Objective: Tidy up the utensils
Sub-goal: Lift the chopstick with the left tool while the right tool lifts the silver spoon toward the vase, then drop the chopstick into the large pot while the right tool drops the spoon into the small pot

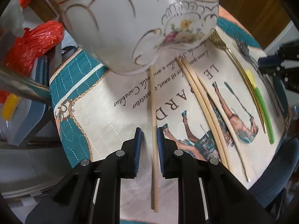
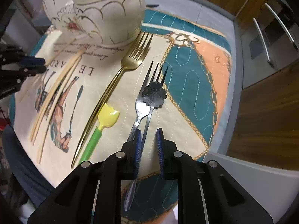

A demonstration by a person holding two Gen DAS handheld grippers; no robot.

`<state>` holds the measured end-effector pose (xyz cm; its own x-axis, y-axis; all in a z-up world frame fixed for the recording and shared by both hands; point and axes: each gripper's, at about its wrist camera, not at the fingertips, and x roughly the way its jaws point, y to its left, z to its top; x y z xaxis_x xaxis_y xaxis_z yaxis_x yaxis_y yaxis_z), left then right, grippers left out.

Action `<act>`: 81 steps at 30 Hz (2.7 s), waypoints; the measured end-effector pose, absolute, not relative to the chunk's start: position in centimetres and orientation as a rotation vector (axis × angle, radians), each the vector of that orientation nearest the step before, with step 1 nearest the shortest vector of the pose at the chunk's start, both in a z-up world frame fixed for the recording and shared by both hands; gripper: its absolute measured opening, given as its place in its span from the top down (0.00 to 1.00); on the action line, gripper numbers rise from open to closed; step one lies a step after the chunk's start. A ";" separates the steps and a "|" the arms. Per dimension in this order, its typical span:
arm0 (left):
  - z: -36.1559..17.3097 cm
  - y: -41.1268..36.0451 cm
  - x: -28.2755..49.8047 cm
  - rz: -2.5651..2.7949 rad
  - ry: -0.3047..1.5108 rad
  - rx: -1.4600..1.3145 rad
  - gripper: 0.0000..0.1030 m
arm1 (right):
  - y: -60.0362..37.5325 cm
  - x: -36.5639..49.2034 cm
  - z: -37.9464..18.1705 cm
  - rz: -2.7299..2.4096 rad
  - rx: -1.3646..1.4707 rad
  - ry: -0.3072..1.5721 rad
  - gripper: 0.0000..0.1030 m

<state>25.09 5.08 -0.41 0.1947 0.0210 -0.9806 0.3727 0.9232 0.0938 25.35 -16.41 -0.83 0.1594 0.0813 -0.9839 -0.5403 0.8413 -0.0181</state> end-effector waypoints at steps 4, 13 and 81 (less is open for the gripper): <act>-0.5 4.8 25.1 -0.267 1.418 0.400 0.83 | -15.9 25.9 -0.9 0.462 -0.440 1.403 0.88; -0.1 5.2 22.5 -0.316 1.404 0.428 0.95 | -16.5 25.1 -0.5 0.462 -0.406 1.384 0.96; 11.5 6.3 24.0 -0.077 0.204 -0.129 0.95 | -14.7 26.9 8.7 0.561 0.160 0.297 0.96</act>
